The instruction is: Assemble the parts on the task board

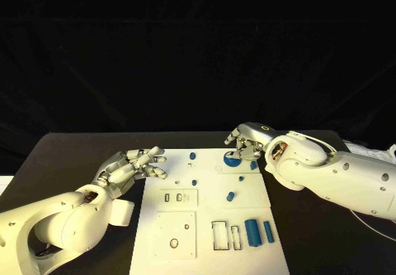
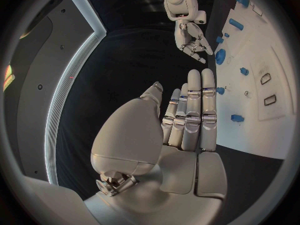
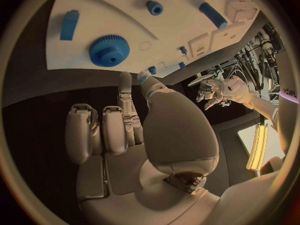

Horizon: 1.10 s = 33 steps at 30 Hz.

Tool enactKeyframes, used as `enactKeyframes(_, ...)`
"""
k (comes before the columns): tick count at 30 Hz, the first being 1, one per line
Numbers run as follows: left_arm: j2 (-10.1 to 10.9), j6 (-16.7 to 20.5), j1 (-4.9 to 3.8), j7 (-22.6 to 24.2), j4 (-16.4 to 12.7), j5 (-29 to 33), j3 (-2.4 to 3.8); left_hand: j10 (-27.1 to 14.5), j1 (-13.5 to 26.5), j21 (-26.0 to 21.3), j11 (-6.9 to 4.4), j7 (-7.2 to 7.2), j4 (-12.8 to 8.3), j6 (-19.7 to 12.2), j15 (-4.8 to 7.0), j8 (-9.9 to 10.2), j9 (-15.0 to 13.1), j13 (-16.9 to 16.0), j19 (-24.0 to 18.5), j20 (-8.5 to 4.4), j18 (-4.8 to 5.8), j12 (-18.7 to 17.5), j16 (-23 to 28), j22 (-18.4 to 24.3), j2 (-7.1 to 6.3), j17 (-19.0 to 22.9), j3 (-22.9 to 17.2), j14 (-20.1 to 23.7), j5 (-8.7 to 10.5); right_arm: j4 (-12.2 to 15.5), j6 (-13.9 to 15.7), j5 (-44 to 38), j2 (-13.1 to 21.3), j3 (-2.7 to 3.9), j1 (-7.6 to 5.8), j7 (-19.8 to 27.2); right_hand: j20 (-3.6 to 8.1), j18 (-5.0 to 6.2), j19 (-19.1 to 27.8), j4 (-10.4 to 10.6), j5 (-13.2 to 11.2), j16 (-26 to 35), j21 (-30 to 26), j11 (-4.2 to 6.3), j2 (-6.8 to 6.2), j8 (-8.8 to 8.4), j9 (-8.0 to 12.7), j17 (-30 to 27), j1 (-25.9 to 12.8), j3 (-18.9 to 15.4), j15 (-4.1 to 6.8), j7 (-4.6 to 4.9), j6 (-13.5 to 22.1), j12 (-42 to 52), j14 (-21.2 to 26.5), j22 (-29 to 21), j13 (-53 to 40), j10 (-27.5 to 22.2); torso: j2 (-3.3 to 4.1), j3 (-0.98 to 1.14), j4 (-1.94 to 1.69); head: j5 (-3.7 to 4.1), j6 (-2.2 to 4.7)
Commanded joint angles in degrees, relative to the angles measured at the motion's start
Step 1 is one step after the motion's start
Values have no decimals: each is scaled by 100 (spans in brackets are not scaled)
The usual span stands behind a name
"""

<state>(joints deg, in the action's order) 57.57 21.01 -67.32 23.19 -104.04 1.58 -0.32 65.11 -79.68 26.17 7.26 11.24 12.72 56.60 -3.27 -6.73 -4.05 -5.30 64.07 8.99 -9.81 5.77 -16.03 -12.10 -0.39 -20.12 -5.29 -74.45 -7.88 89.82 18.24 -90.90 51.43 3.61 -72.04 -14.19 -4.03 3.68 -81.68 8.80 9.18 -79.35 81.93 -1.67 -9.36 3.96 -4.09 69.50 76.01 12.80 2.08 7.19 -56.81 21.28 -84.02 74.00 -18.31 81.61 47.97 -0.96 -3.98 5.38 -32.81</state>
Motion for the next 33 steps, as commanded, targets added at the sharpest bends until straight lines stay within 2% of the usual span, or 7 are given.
enactKeyframes(1,-22,-132,-7,19,3,11,4,-35,-26,30,22,20,-33,-5,-4,33,6,-8,16,16,-48,-14,-12,-10,-15,-5,-8,-6,27,19,-472,272,81,3,-7,-490,-18,-73,-63,247,-1,-243,116,-43,29,-11,10,383,71,-406,-57,73,230,1293,-337,196,-1478,-235,-4,17,35,5,5)
enactKeyframes(5,-36,-143,-6,17,18,11,3,-35,-26,30,22,20,-33,-5,-4,33,6,-8,16,16,-48,-14,-12,-10,-15,-5,-8,-6,27,-34,-654,202,130,4,-5,-656,-105,-109,-120,671,-25,-445,215,-121,36,18,-9,734,318,-807,-67,126,311,2797,-368,370,-3199,-474,-3,13,13,51,3)
enactKeyframes(7,-38,-145,-6,16,24,11,3,-35,-26,30,22,20,-33,-5,-4,33,6,-8,16,16,-48,-14,-12,-10,-15,-5,-8,-6,27,-59,-706,188,131,4,-1,-690,-93,-107,-133,760,-22,-477,235,-140,44,22,-11,794,363,-855,-111,115,317,3030,-374,406,-3471,-479,-1,12,8,61,3)
enactKeyframes(15,-48,-151,-5,13,40,11,3,-33,-31,33,21,19,-37,-2,-4,34,5,-10,13,17,-48,-17,-12,-12,-12,-15,-10,-3,27,-177,-871,169,23,3,36,-719,-120,-128,-177,773,40,-580,291,-149,149,88,-35,990,392,-920,-106,112,231,3690,-402,512,-4225,-405,4,7,8,49,-14)
enactKeyframes(33,-58,-161,-5,9,53,11,3,-33,-31,33,21,19,-37,-2,-4,34,5,-10,13,17,-48,-17,-12,-12,-12,-15,-10,-3,27,-324,-888,123,-185,1,96,-662,-113,-173,-295,737,101,-738,402,-129,289,181,-55,1312,463,-921,-96,83,59,4441,-457,730,-5018,-178,6,5,11,27,-24)
